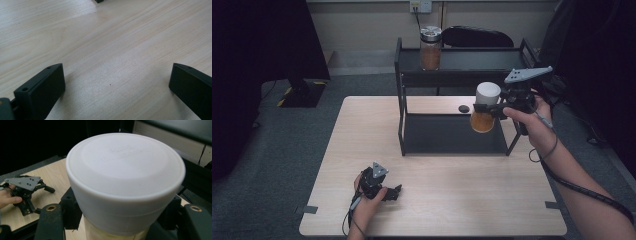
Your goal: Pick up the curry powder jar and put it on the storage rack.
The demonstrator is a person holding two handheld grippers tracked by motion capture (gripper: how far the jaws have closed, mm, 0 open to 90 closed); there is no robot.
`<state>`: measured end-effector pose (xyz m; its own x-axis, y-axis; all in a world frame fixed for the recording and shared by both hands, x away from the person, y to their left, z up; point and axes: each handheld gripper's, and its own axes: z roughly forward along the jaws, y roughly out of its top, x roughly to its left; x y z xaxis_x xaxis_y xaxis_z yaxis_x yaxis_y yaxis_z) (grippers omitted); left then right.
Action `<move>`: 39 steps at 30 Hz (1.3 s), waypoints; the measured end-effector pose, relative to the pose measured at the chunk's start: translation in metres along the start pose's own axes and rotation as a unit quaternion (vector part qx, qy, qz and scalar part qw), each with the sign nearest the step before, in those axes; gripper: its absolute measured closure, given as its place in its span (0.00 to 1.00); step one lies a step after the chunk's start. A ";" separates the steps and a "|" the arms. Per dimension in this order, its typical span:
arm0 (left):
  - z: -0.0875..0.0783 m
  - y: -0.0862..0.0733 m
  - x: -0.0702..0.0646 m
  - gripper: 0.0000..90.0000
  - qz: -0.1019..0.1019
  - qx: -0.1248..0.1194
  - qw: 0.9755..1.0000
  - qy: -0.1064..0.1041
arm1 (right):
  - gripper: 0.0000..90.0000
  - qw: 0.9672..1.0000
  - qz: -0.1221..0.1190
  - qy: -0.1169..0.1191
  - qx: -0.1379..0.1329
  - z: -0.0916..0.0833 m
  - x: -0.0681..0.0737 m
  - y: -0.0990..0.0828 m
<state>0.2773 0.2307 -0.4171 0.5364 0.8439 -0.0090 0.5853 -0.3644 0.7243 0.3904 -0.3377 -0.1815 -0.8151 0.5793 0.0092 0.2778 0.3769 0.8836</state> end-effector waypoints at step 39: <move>0.000 0.000 0.000 0.00 0.000 0.001 1.000 0.000 | 0.39 0.998 0.006 -0.056 -0.020 -0.036 -0.017 0.113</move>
<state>0.2775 0.2308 -0.4169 0.5369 0.8436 -0.0093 0.5861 -0.3650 0.7234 0.4170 -0.3306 -0.0646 -0.7491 0.6618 -0.0307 0.2652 0.3420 0.9015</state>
